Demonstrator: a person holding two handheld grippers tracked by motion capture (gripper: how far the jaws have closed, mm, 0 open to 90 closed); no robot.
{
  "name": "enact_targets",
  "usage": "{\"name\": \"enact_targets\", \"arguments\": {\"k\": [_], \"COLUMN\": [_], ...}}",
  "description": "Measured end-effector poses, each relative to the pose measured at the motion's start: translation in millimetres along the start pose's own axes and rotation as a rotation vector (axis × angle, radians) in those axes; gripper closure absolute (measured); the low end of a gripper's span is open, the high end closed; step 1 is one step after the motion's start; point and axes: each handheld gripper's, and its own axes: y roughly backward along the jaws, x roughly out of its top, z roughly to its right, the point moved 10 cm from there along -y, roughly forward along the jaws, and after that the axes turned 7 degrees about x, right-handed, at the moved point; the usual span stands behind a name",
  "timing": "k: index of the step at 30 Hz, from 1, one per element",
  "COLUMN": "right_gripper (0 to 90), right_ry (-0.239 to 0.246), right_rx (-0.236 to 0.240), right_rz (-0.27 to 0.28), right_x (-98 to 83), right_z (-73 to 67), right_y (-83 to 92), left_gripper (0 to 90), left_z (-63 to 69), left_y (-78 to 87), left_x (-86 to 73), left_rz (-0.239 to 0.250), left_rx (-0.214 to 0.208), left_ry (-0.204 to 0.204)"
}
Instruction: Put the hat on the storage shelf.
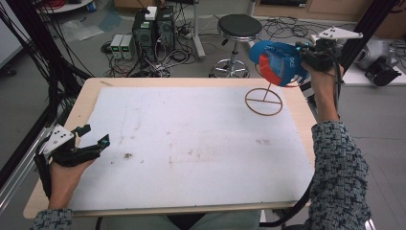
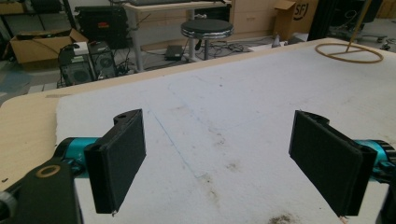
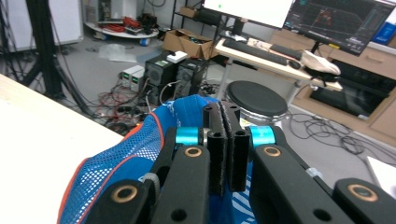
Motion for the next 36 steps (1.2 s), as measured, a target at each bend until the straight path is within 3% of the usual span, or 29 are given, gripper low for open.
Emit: {"name": "enact_targets", "arguments": {"k": [10,19,25,36], "right_gripper": [89.4,89.2,88.2,75.7], "right_ry": [-0.007,-0.003,-0.014,-0.007], "right_rx": [0.018,0.008,-0.008,-0.037], "right_rz": [-0.073,-0.078,-0.074,-0.072], "right_x": [-14.8,-16.1,-16.4,-14.9], "right_z": [-7.8,-14.8,-12.3,-8.1], "right_y": [-26.2,-44.0,-45.3,-40.1], "left_gripper": [18.9,18.9,18.9,18.9], "left_z": [-1.0,-0.6,-0.4,-0.9], "left_y": [0.5,0.6,0.8,1.0], "left_x": [-1.3,-1.2,-0.9,-0.8], "left_rz": [-0.004,-0.003,-0.002,-0.001], "left_rx": [0.000,-0.002,-0.004,-0.002], "left_ry": [0.000,-0.001,0.000,-0.001]}}
